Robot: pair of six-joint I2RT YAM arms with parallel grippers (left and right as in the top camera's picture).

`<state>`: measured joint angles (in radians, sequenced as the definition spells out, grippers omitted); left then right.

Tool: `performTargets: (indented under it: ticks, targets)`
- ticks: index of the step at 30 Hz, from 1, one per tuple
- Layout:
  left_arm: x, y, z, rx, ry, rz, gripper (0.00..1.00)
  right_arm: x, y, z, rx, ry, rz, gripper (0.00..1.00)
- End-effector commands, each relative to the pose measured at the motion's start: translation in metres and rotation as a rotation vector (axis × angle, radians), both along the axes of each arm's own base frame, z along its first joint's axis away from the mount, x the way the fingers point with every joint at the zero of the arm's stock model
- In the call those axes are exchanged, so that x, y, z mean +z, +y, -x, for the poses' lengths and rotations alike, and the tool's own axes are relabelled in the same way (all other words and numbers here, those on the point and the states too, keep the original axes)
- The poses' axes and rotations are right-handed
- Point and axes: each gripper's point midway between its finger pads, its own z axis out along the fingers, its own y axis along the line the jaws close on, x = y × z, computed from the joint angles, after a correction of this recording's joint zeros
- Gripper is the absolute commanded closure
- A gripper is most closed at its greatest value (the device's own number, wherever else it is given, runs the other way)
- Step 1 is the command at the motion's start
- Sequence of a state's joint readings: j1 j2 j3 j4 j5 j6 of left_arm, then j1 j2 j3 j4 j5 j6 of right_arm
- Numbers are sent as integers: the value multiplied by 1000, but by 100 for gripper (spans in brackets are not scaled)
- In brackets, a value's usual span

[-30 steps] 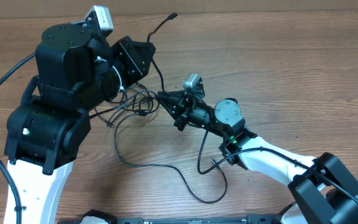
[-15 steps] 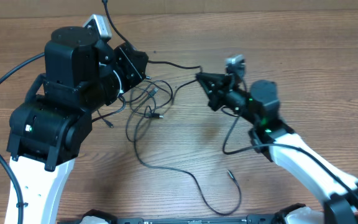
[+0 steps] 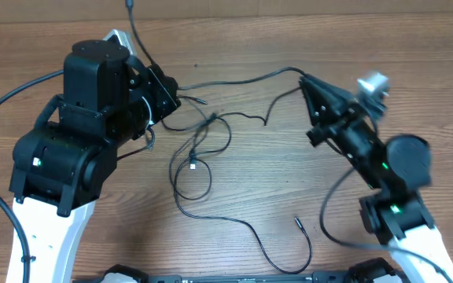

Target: Untangle cables

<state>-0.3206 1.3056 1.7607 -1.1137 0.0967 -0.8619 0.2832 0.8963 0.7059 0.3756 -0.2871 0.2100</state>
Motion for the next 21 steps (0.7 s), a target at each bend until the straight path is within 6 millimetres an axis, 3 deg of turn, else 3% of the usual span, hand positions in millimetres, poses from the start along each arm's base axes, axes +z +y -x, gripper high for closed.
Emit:
performTargets:
  ticks: [1,6,10,16,21]
  targets:
    - [7,13,2,38,-26,-44,96,38,-33,16,-135,-119,-28,96]
    - [2,14,5,38,-2,-52,96,57,-44,37,-158,-179,-48,96]
    - [-3,14,5,37,14,-57,96,50,-45,35,-165,-144,-39,96]
    - [-11,12,-2,39,39,-63,96,-2,-41,16,-163,62,27,96]
    - [-22,9,-10,38,72,-75,96,-58,-22,5,-68,251,119,72]
